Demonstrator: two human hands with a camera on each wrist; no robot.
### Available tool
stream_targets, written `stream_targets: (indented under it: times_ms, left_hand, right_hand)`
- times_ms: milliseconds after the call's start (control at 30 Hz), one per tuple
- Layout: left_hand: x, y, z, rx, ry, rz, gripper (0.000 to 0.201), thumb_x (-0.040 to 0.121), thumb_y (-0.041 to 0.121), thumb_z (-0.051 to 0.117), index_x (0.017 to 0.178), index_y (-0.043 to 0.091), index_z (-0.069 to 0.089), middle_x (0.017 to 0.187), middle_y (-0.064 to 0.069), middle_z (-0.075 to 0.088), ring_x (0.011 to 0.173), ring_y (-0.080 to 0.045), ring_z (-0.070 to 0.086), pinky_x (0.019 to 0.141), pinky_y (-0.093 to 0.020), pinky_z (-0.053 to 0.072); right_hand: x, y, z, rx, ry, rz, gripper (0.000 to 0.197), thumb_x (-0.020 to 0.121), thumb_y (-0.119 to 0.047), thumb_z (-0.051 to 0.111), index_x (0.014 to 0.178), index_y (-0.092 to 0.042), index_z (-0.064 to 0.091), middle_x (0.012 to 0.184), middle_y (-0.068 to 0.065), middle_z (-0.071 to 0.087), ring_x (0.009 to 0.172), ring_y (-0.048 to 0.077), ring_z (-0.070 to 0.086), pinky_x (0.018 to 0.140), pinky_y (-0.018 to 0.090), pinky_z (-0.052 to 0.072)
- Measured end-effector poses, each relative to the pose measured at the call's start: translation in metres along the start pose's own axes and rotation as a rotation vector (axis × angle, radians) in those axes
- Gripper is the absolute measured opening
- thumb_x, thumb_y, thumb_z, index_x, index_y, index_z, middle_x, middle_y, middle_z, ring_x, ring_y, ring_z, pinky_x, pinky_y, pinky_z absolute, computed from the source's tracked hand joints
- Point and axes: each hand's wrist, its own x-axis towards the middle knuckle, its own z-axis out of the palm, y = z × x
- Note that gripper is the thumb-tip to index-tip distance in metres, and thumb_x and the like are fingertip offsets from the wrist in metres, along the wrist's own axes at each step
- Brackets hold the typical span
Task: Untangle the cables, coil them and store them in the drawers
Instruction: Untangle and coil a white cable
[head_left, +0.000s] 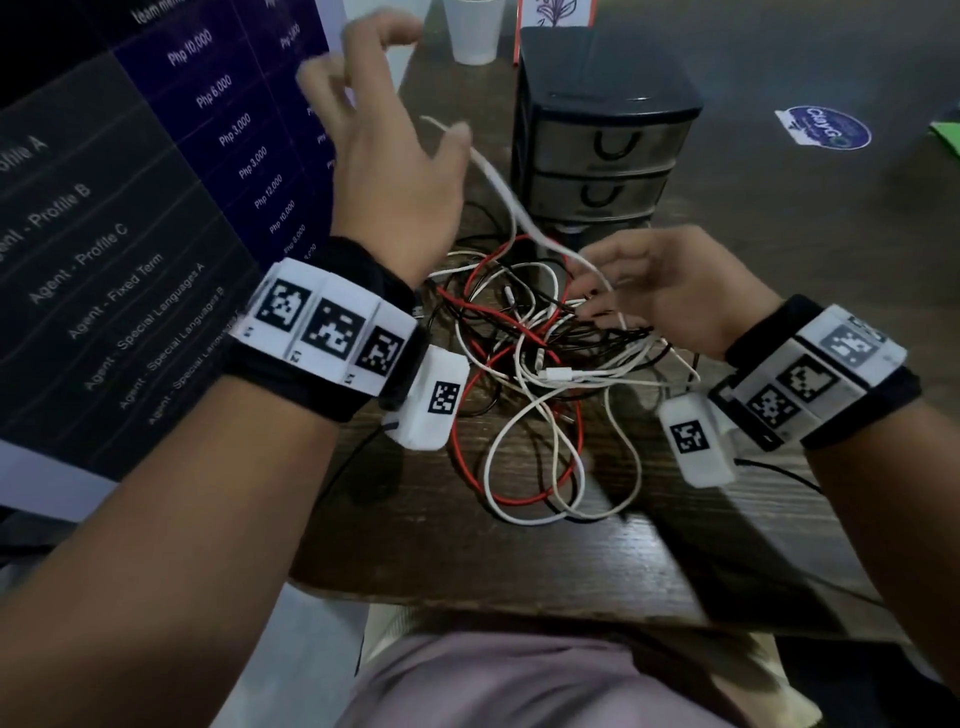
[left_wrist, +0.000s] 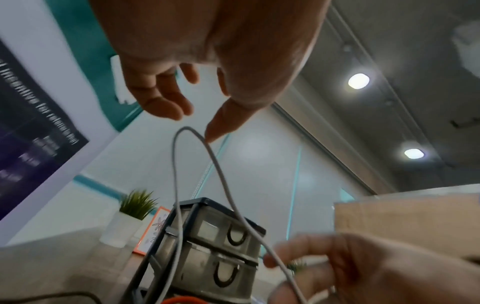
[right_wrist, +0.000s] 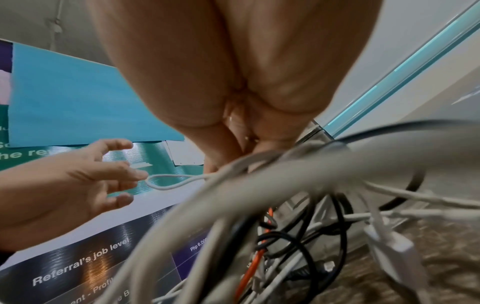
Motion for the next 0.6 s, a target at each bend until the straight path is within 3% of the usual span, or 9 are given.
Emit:
stream_targets:
  times_ms: [67,100,167,233,300,400,500,600]
  left_hand:
    - [-0.007,0.008,0.001,0.131,0.005,0.093,0.048,0.073,-0.01,0.058,0.116,0.011,0.049,0.12,-0.006,0.029,0.096,-0.003,0.043,0.077,-0.012,0.049]
    - [-0.012,0.013,0.002,0.201,-0.06,0.128,0.043,0.072,-0.011,0.056,0.107,0.014,0.052,0.115,-0.001,0.032,0.093,-0.005,0.045,0.079,-0.014,0.048]
    - [-0.023,0.019,0.01,0.217,-0.291,0.185,0.027,0.074,-0.005,0.053,0.086,0.02,0.055,0.097,0.007,0.048,0.084,-0.011,0.05,0.077,-0.03,0.049]
    - [-0.038,0.025,0.018,0.141,-0.543,0.159,0.016,0.074,0.007,0.055,0.077,0.023,0.058,0.074,0.012,0.054,0.073,-0.012,0.053,0.072,-0.035,0.049]
    - [-0.053,0.028,0.03,0.18,-0.761,0.099,0.006,0.08,0.026,0.067,0.085,0.024,0.065,0.078,0.012,0.061,0.078,-0.012,0.058,0.077,-0.034,0.05]
    - [-0.067,0.024,0.049,0.405,-0.934,0.154,0.045,0.08,0.056,0.07,0.11,0.024,0.063,0.107,0.005,0.063,0.101,-0.016,0.058,0.085,-0.035,0.049]
    - [-0.073,0.017,0.059,0.465,-0.969,0.17,0.041,0.085,0.045,0.068,0.117,0.022,0.054,0.101,0.003,0.061,0.098,-0.023,0.06,0.079,-0.039,0.05]
    - [-0.081,0.009,0.062,0.42,-0.948,0.18,0.03,0.084,0.027,0.069,0.108,0.02,0.052,0.105,0.001,0.043,0.097,-0.021,0.048,0.079,-0.038,0.045]
  right_hand:
    - [0.0,0.001,0.0,0.033,0.04,-0.001,0.043,0.089,0.02,0.053,0.106,-0.016,0.067,0.093,0.006,0.076,0.087,0.019,0.074,0.077,0.029,0.06]
    - [0.001,0.0,-0.001,0.049,0.059,-0.003,0.043,0.088,0.02,0.055,0.108,-0.016,0.067,0.092,0.006,0.076,0.087,0.02,0.074,0.076,0.029,0.06]
    - [0.002,-0.002,-0.001,0.064,0.105,-0.02,0.044,0.085,0.02,0.059,0.107,-0.017,0.067,0.086,0.004,0.076,0.085,0.023,0.074,0.076,0.032,0.061]
    - [0.003,-0.003,-0.002,0.047,0.159,-0.049,0.044,0.082,0.02,0.063,0.106,-0.017,0.067,0.081,0.0,0.077,0.078,0.021,0.074,0.073,0.034,0.059]
    - [0.002,-0.005,-0.002,0.046,0.198,-0.067,0.041,0.083,0.017,0.065,0.107,-0.017,0.066,0.078,-0.003,0.076,0.073,0.014,0.072,0.068,0.035,0.056]
    - [0.001,-0.006,-0.003,0.061,0.216,-0.064,0.039,0.083,0.013,0.067,0.106,-0.019,0.067,0.084,0.002,0.076,0.079,0.016,0.073,0.074,0.045,0.055]
    - [-0.001,-0.005,-0.004,0.097,0.224,-0.051,0.038,0.082,0.015,0.066,0.102,-0.018,0.067,0.086,0.005,0.076,0.081,0.021,0.074,0.082,0.061,0.052]
    - [-0.003,-0.004,-0.006,0.142,0.245,-0.026,0.039,0.082,0.018,0.064,0.099,-0.017,0.068,0.083,0.004,0.075,0.08,0.023,0.073,0.084,0.057,0.055]
